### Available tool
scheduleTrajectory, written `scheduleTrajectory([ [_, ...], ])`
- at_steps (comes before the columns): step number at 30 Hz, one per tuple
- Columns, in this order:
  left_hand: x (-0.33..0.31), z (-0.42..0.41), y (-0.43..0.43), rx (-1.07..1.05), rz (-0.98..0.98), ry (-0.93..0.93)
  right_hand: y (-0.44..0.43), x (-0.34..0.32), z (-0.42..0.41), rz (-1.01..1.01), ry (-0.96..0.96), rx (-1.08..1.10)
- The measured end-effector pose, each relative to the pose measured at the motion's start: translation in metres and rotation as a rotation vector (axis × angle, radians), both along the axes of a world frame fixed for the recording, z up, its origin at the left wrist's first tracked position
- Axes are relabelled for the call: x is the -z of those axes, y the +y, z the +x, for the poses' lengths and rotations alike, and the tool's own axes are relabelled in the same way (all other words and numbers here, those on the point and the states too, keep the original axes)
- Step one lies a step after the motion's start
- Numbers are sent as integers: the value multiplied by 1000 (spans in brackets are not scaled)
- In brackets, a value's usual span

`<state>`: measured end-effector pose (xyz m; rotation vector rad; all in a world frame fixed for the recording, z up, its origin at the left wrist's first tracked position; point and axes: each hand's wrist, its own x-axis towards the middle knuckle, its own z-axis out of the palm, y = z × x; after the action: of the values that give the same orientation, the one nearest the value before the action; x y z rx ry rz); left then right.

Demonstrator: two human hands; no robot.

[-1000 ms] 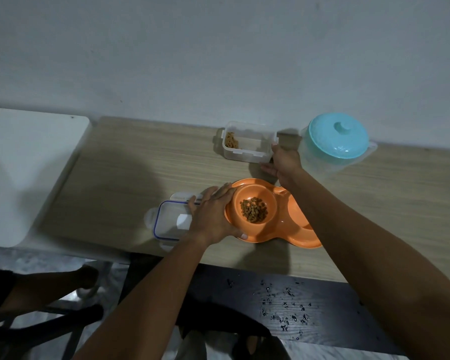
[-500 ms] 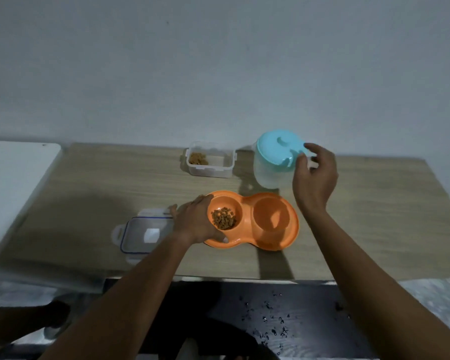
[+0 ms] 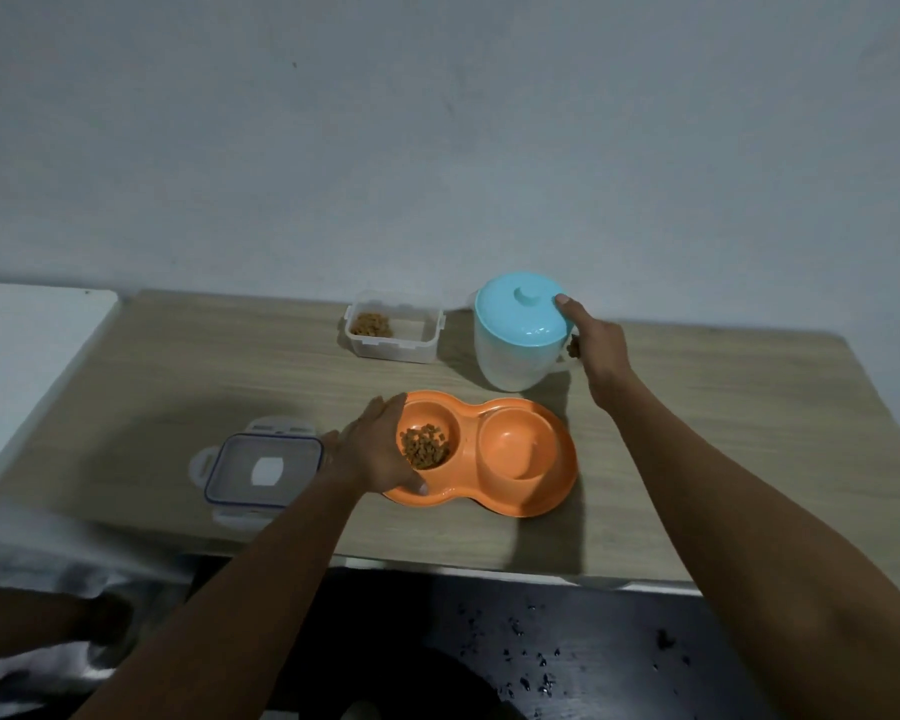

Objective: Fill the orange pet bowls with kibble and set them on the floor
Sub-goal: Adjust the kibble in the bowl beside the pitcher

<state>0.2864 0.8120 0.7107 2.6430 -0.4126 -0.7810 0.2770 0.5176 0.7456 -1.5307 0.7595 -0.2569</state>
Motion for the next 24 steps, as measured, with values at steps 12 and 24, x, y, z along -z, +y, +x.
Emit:
scheduleTrajectory([
  [12, -3, -15, -19, -83, -22, -131, -13, -10, -35, 117, -106, 250],
  [24, -14, -23, -15, 2, 15, -95, 7, -51, -116, -14, -100, 410],
])
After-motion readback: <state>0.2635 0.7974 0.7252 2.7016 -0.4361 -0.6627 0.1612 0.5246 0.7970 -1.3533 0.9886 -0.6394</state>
